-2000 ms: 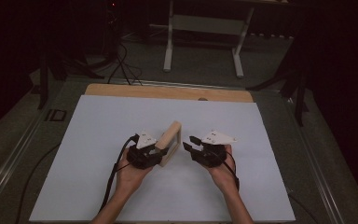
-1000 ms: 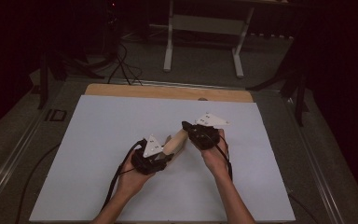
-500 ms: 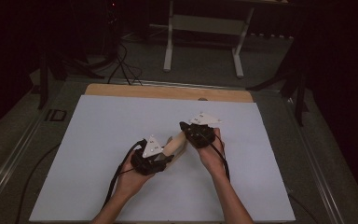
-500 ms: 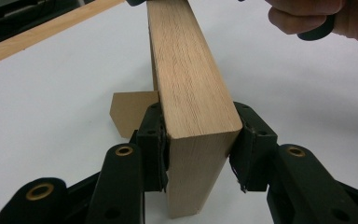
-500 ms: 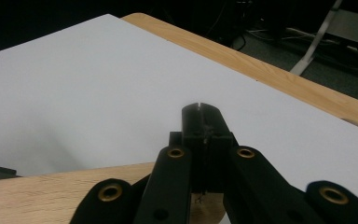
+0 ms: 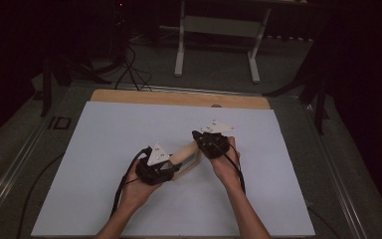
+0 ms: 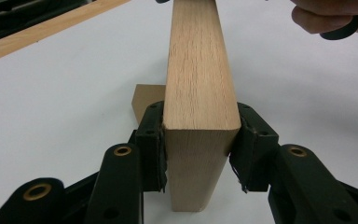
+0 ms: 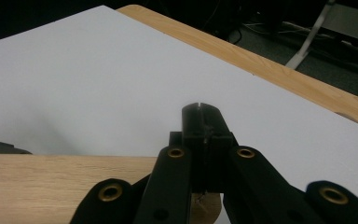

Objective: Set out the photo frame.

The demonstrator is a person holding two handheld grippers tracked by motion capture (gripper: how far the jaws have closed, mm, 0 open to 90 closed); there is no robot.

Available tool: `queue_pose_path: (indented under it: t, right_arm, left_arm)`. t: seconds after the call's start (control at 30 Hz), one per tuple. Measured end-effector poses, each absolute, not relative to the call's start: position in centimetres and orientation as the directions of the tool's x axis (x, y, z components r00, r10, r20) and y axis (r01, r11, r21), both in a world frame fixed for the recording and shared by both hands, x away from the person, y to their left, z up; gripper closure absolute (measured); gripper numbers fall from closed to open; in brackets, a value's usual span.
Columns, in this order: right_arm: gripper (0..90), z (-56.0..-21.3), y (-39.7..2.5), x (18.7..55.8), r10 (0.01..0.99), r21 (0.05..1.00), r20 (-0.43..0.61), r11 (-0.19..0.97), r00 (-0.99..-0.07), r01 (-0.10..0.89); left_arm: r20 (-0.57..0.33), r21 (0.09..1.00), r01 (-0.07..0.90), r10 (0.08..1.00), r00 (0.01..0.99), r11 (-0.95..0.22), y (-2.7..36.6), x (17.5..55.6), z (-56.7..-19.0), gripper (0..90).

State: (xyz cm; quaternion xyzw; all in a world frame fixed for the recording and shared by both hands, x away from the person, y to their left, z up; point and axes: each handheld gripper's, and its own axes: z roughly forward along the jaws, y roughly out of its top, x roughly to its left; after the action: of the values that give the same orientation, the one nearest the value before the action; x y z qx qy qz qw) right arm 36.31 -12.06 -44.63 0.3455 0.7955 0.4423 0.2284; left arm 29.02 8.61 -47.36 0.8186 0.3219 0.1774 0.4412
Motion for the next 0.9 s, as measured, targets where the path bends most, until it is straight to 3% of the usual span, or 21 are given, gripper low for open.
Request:
queue_pose_path:
  t: [0.83, 0.9]
  right_arm:
    - [89.8, -44.4, -13.1, 34.8, 0.757, 0.847, -0.096, 0.403, -0.647, 0.346]
    - [85.3, -44.4, -13.2, 34.7, 0.756, 0.85, -0.092, 0.398, -0.648, 0.345]
  left_arm:
    - [-0.025, 0.833, 0.419, 0.732, 0.68, -0.361, 9.7, 29.7, -47.7, 55.4]
    - [-0.023, 0.833, 0.419, 0.735, 0.678, -0.36, 9.7, 29.7, -47.8, 55.7]
